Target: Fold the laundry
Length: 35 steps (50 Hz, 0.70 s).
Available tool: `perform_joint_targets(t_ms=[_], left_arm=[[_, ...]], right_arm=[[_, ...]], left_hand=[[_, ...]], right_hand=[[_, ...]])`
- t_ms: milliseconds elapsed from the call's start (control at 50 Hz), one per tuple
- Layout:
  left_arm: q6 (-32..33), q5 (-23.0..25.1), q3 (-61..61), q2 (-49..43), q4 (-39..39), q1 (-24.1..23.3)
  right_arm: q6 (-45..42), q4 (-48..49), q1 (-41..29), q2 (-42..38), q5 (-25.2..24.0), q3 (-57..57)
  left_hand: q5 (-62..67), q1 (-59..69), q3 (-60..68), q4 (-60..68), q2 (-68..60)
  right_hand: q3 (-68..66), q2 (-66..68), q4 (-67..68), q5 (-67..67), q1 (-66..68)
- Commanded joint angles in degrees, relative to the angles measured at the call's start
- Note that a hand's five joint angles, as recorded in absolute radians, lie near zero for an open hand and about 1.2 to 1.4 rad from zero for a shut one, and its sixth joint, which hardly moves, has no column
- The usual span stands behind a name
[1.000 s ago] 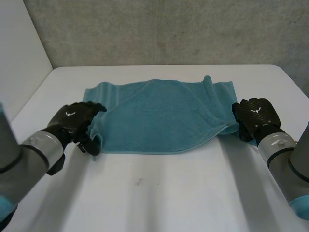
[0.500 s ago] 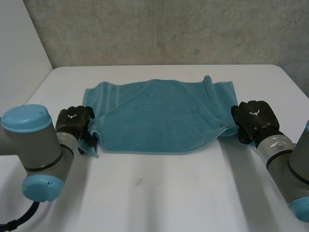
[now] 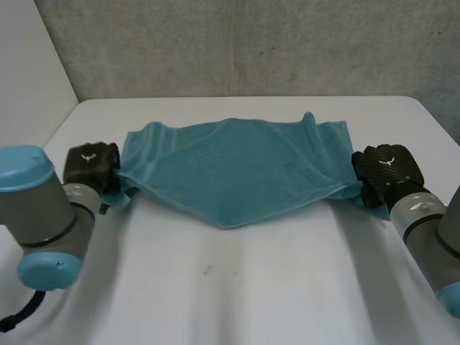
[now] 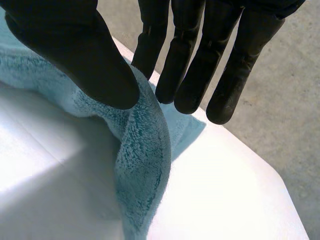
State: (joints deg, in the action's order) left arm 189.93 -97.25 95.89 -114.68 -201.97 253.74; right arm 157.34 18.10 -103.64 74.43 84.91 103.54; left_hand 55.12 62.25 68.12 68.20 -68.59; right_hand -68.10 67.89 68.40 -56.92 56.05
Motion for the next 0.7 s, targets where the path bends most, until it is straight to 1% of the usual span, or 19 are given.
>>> perform_joint_targets(t_ms=[20,80,140,160,220,240,300,340,380,440,500,600,620,700], left_arm=[[2.6,0.3,3.1,4.6,-1.7,2.1],[2.6,0.3,3.4,5.1,-1.8,2.2],[2.6,0.3,3.4,5.1,-1.8,2.3],[2.6,0.3,3.4,5.1,-1.8,2.3],[2.7,0.2,3.4,5.1,-1.8,2.5],[2.7,0.3,3.3,5.1,-1.8,2.7],[2.6,0.3,3.3,5.1,-1.8,3.4],[2.6,0.3,3.2,5.1,-1.8,3.7],[2.6,0.3,3.2,5.2,-1.8,4.0],[2.6,0.4,3.1,5.2,-1.8,4.7],[2.6,0.5,3.1,5.2,-1.8,5.2],[2.6,0.6,3.0,5.2,-1.8,5.7],[2.6,0.6,3.0,5.2,-1.8,5.7],[2.6,0.6,3.0,5.2,-1.8,5.8]], right_arm=[[1.3,-9.9,1.6,-0.1,-1.0,-3.7],[4.8,-12.5,4.2,0.0,-3.1,-4.9],[8.2,-13.7,6.6,0.1,-4.8,-6.0],[10.5,-14.3,8.0,0.1,-6.2,-6.6],[11.6,-14.7,8.6,0.1,-7.0,-6.9],[14.2,-17.2,11.3,0.1,-9.9,-8.0],[14.4,-19.8,13.5,0.1,-12.3,-9.1],[14.0,-22.5,15.0,0.0,-14.8,-10.0],[12.6,-25.0,16.3,0.0,-16.3,-10.4],[11.2,-26.5,17.1,-0.1,-17.3,-9.5],[10.6,-25.9,17.3,-0.2,-17.6,-7.1],[11.2,-19.7,16.8,-1.4,-17.0,-2.8],[11.9,-17.7,16.7,-2.8,-16.8,-2.1],[14.6,-15.4,16.7,-6.6,-16.7,-2.6]], left_hand=[[14.9,17.8,11.9,11.8,-11.4],[14.9,17.8,11.9,11.8,-11.4],[14.9,17.8,11.9,11.8,-11.4],[14.9,17.8,11.9,11.8,-11.4],[14.9,17.8,11.9,11.8,-11.4],[14.9,17.8,11.9,11.8,-11.4],[14.9,17.8,11.9,11.8,-11.4],[14.9,17.8,11.9,11.8,-11.4],[14.9,17.8,11.9,11.8,-11.4],[14.9,17.8,11.9,11.8,-11.4],[14.9,17.8,11.9,11.8,-11.4],[14.9,17.8,11.9,11.8,-11.4],[14.9,17.8,11.9,11.8,-11.4],[14.9,17.8,11.9,11.8,-11.4]], right_hand=[[14.9,-14.7,-15.2,13.7,-2.8],[28.2,-28.0,-28.5,27.0,-16.1],[31.8,-31.6,-32.1,30.6,-19.7],[35.8,-35.6,-36.1,34.6,-23.7],[37.8,-37.6,-38.1,36.7,-25.8],[40.8,-40.6,-41.1,39.7,-28.8],[41.9,-41.7,-42.2,40.7,-29.8],[41.7,-41.5,-42.0,40.5,-29.6],[40.9,-40.7,-41.2,39.7,-28.8],[40.4,-40.1,-40.7,39.2,-28.3],[40.0,-39.8,-40.3,38.8,-28.0],[39.5,-39.3,-39.8,38.3,-27.5],[39.0,-38.8,-39.3,37.8,-27.0],[38.5,-38.3,-38.8,37.3,-26.5]])
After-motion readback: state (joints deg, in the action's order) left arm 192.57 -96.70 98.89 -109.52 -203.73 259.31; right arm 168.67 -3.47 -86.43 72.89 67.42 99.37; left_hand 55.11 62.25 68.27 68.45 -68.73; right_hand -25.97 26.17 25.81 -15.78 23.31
